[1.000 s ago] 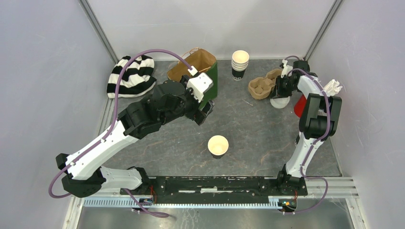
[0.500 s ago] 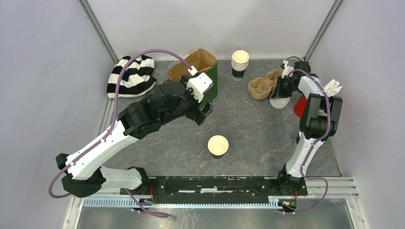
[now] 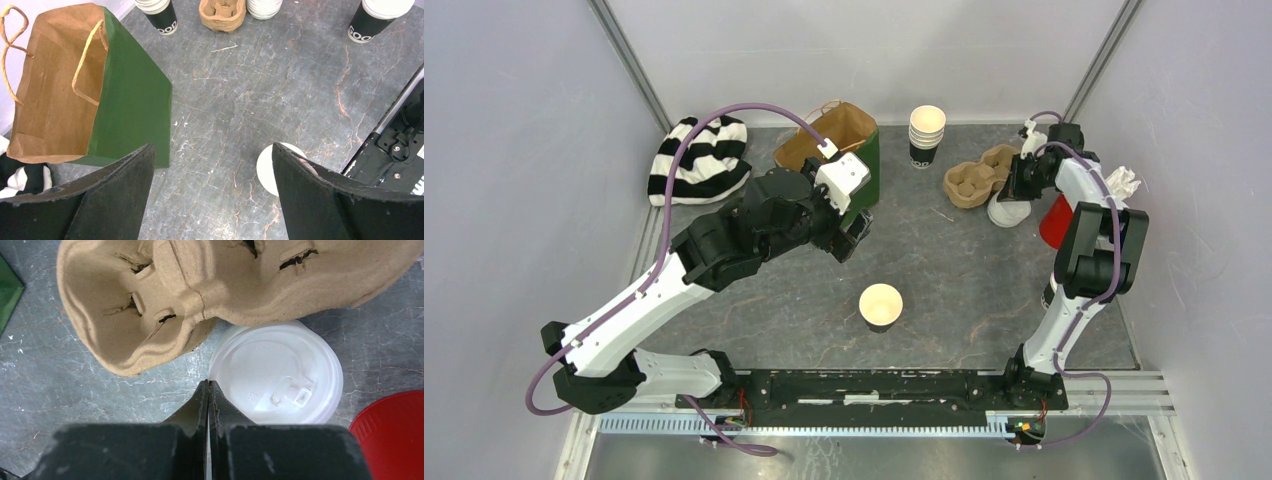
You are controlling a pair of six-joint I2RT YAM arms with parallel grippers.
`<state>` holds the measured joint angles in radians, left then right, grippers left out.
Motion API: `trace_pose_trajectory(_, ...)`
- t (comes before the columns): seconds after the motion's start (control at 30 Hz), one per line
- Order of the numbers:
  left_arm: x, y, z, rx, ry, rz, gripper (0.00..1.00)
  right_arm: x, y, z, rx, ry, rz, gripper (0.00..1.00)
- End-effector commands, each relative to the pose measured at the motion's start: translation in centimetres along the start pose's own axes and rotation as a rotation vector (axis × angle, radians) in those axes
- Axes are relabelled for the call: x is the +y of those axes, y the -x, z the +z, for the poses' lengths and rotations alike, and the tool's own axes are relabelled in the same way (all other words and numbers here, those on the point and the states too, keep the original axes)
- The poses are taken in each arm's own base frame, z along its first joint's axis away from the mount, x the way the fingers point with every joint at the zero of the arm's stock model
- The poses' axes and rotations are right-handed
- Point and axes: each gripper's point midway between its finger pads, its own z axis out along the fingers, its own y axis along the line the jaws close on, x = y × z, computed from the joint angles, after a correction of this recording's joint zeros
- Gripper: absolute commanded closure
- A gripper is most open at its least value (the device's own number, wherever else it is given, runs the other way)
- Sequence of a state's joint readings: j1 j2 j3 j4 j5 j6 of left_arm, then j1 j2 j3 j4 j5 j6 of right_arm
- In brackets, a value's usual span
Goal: Pack the takeout coffee
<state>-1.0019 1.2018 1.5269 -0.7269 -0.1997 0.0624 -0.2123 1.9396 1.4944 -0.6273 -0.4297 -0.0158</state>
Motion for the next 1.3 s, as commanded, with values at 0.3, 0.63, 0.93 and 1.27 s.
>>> trace_pose_trajectory(0.3, -0.2, 1.7, -0.5, -0.05, -0.021, 0.044, 0.08, 0.9, 2.8, -3.0, -0.083, 0.029, -0.032, 0.98)
trace_pose_trajectory(0.63, -0.3, 1.8, -0.4, -0.052, -0.027, 0.043, 0.08, 1.0, 2.5, -2.5, -0.078, 0.058, -0.027, 0.95)
trace_pose_trajectory(0.93, -0.2, 1.7, -0.4, -0.051, -0.025, 0.044, 0.08, 1.1, 0.8, -0.4, -0.05, 0.11, 0.01, 0.92)
trace_pose_trajectory(1.27, -0.3, 1.7, -0.4, -0.049, -0.027, 0.044, 0.08, 1.0, 0.1, 0.7, -0.037, 0.141, 0.029, 0.87)
